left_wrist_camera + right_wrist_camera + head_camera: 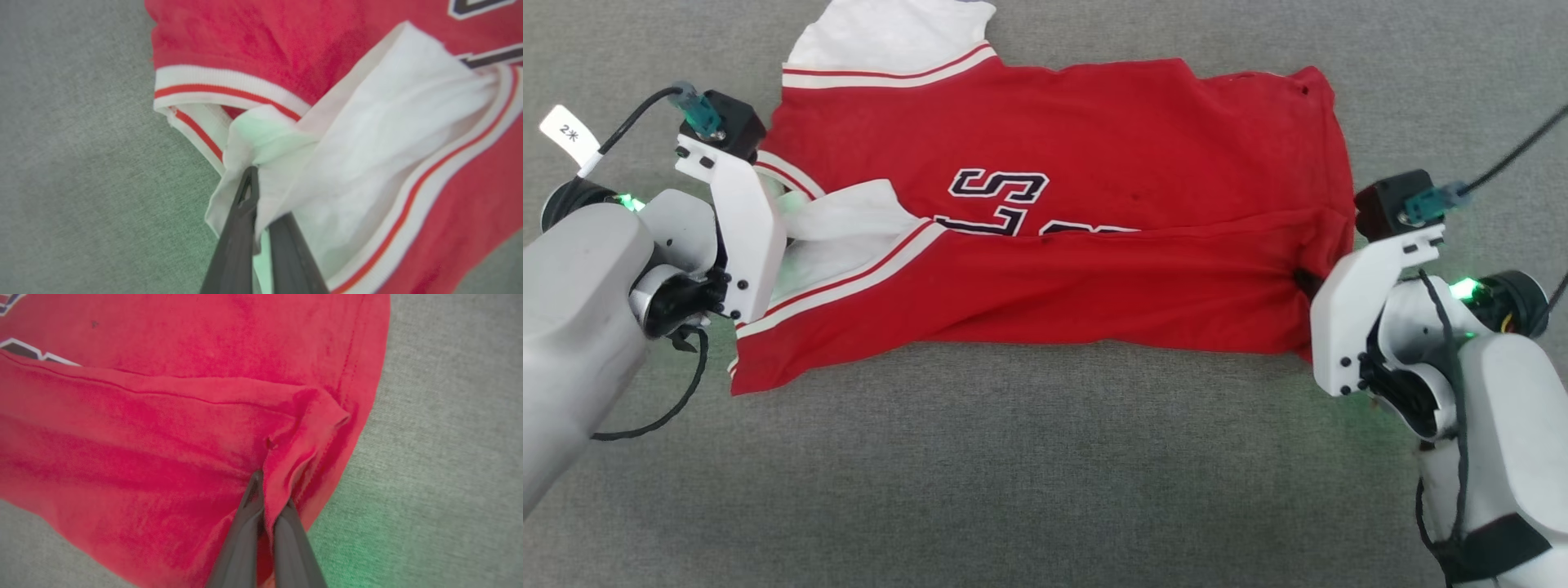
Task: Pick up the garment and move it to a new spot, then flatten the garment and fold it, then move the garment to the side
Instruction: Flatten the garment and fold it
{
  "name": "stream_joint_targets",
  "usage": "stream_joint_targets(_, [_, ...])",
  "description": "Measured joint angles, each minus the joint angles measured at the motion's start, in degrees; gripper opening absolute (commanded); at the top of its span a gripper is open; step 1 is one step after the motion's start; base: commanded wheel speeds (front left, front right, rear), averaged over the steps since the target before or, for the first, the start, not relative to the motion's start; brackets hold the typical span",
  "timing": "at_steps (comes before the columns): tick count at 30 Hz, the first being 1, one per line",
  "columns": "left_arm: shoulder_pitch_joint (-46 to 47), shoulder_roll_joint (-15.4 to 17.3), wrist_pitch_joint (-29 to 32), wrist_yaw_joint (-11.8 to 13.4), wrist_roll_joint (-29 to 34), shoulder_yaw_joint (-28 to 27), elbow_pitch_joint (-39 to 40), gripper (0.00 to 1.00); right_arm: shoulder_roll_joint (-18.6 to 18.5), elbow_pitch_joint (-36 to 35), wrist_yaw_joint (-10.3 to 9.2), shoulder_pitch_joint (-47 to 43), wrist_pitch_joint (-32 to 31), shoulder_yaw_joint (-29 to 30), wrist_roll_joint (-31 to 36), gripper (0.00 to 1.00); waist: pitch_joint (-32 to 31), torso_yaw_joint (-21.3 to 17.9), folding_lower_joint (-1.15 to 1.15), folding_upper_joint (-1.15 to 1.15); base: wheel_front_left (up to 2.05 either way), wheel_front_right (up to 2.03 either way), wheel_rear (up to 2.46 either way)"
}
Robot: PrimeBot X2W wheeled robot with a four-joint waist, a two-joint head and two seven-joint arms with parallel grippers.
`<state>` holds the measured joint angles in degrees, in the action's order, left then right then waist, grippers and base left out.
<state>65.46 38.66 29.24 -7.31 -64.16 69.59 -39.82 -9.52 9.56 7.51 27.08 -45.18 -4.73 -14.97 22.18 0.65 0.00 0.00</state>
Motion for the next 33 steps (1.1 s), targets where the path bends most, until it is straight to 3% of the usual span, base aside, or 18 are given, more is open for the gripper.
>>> stream_joint_targets(1, [0.1,-0.37,0.8,0.0,-0.68,0.11,-0.88,0.19,0.05,0.51,0.0,0.47,-0.27,-0.24,0.2,0.04,0.07,-0.18,0.0,0.0,0.0,0.0,0.0])
stream_joint_targets(2, [0.36,-0.66,1.48,0.0,-1.25,0.2,-1.58,0.33,0.08,0.93,0.0,0.91,-0.57,-0.59,0.37,0.37,0.11,-0.31,0.0,0.0,0.0,0.0,0.0])
stream_joint_targets(3, [0.73,-0.73,1.86,0.0,-2.13,0.23,-2.13,0.48,0.08,1.34,0.0,1.35,-0.9,-0.82,0.35,0.88,0.08,-0.4,0.0,0.0,0.0,0.0,0.0])
stream_joint_targets(4, [1.03,-0.68,1.82,0.0,-2.88,0.27,-2.54,1.0,0.04,1.69,0.0,1.72,-1.35,-1.07,0.35,1.0,-0.01,-0.47,0.0,0.0,0.0,0.0,0.0])
stream_joint_targets(11, [2.63,0.32,1.75,-0.01,-4.77,-0.23,-3.58,1.0,-0.08,-0.98,0.0,1.12,-1.66,-0.21,-0.1,1.0,-1.59,0.11,0.0,0.0,0.0,0.0,0.0])
stream_joint_targets(18, [1.8,4.02,1.51,0.91,-5.94,-0.81,0.41,1.0,1.91,-9.25,-0.01,-2.97,4.17,5.32,0.98,1.0,-3.36,1.07,0.0,0.0,0.0,0.0,0.0])
stream_joint_targets(24, [-2.68,8.99,0.52,4.83,-7.4,-1.44,10.38,1.0,4.16,-15.92,0.0,-6.5,13.78,7.9,2.87,1.0,-4.1,0.51,0.0,0.0,0.0,0.0,0.0])
stream_joint_targets(33, [-11.84,16.81,0.05,15.18,-11.98,-2.04,25.97,1.0,5.99,-21.9,-0.01,-12.59,26.33,13.02,5.68,1.0,-4.39,-1.42,0.0,0.0,0.0,0.0,0.0])
